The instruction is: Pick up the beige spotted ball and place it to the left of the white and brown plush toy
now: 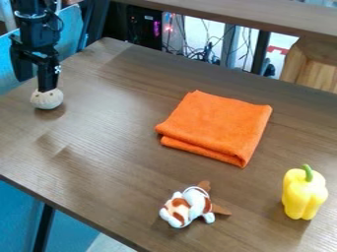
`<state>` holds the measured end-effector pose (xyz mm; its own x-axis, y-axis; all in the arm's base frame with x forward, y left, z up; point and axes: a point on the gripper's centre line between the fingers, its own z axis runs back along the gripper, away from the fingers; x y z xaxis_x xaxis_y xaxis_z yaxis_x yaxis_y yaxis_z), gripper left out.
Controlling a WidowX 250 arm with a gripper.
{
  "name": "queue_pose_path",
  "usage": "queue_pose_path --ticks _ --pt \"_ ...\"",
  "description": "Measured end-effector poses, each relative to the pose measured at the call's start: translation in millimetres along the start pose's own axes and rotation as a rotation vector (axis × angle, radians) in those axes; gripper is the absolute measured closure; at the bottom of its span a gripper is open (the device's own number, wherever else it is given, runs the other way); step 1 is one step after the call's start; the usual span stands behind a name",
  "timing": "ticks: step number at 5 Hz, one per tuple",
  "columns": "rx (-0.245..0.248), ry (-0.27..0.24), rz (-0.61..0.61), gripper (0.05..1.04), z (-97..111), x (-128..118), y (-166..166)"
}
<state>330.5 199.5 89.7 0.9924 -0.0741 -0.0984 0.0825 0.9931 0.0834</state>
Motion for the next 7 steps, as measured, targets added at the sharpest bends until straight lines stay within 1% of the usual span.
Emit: queue_pose_path --ticks 1,2,3,4,5,6,7 --pt "-0.030 0.044 -0.005 0.082 -19 -2 -4" --pt "-0.029 0.031 -0.028 0.082 -20 5 0" --pt "-0.025 0.008 -0.038 0.082 -16 10 3" --pt "-0.005 0.030 -0.010 0.082 -23 15 10" --pt "-0.009 0.089 0.003 0.082 -36 24 19" --pt "0.006 0.142 0.032 0.082 -44 27 27" --pt "0.003 0.170 0.035 0.082 -53 28 28"
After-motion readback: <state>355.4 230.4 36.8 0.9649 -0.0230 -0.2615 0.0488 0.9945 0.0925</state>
